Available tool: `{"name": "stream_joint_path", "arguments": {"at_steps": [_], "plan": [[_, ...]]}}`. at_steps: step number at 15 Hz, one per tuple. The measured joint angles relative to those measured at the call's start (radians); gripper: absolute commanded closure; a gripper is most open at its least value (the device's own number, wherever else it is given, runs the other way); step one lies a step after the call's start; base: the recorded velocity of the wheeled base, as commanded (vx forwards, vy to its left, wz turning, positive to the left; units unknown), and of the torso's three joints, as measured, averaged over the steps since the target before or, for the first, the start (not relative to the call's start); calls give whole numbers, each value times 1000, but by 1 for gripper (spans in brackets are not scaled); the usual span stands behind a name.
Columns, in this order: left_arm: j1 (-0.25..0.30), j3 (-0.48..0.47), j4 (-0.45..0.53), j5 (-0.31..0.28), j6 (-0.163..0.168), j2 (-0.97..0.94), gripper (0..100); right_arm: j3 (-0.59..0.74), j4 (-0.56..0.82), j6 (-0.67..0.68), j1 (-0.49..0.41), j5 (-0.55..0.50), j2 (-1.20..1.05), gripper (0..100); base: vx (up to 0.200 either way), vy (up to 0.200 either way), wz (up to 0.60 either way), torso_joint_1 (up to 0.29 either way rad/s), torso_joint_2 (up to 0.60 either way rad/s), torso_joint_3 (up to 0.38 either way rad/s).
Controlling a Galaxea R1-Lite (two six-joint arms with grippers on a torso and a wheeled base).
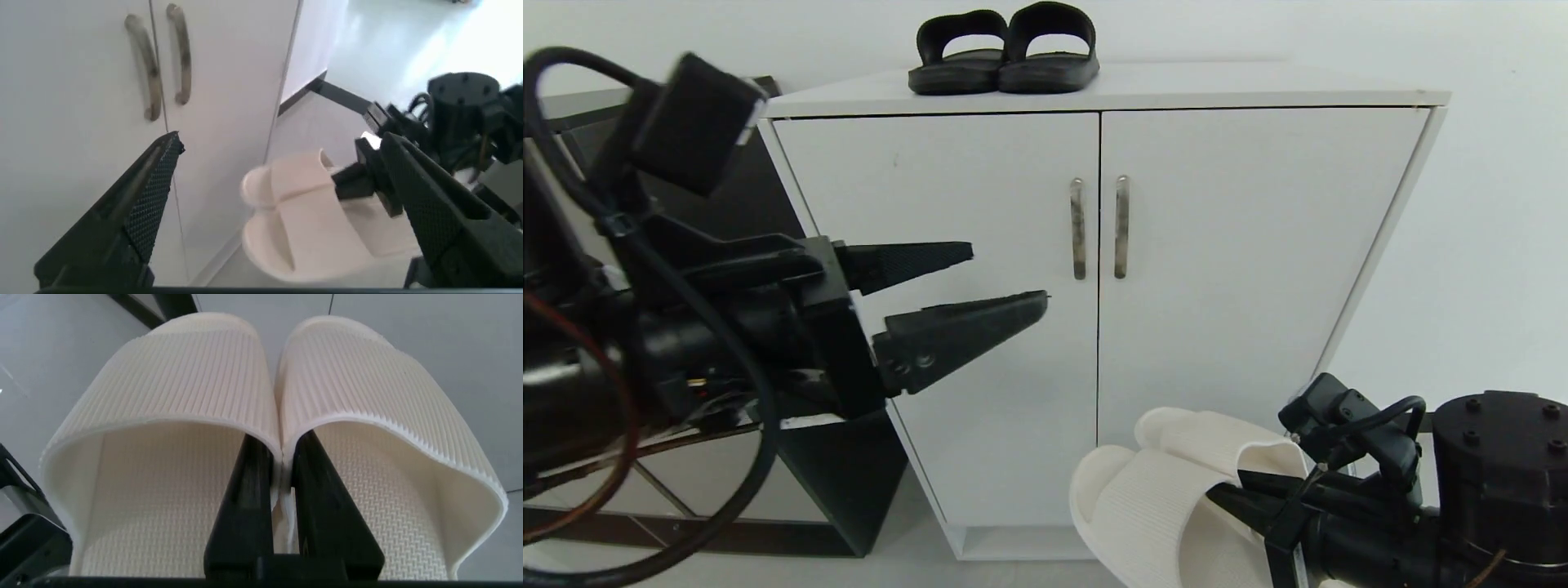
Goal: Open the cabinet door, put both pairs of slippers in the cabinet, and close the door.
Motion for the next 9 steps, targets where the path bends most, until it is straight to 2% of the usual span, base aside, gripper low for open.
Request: {"name": "stream_joint_path", "arguments": {"at_steps": [2, 5, 6, 9], "plan": [[-37, -44, 0, -9, -5, 61, 0, 6, 1, 3, 0, 1, 0, 100, 0, 0, 0, 0, 0, 0], [-63, -129, -3, -14, -10, 157, 0, 11, 1, -1, 0, 7, 0, 100, 0, 0, 0, 0, 0, 0], [-70, -159, -5, -15, -29, 190, 0, 12, 1, 0, 0, 7, 0, 100, 0, 0, 0, 0, 0, 0], [-85, -254, -11, -38, -127, 272, 0, 10, 1, -3, 1, 9, 3, 100, 0, 0, 0, 0, 0, 0]]}}
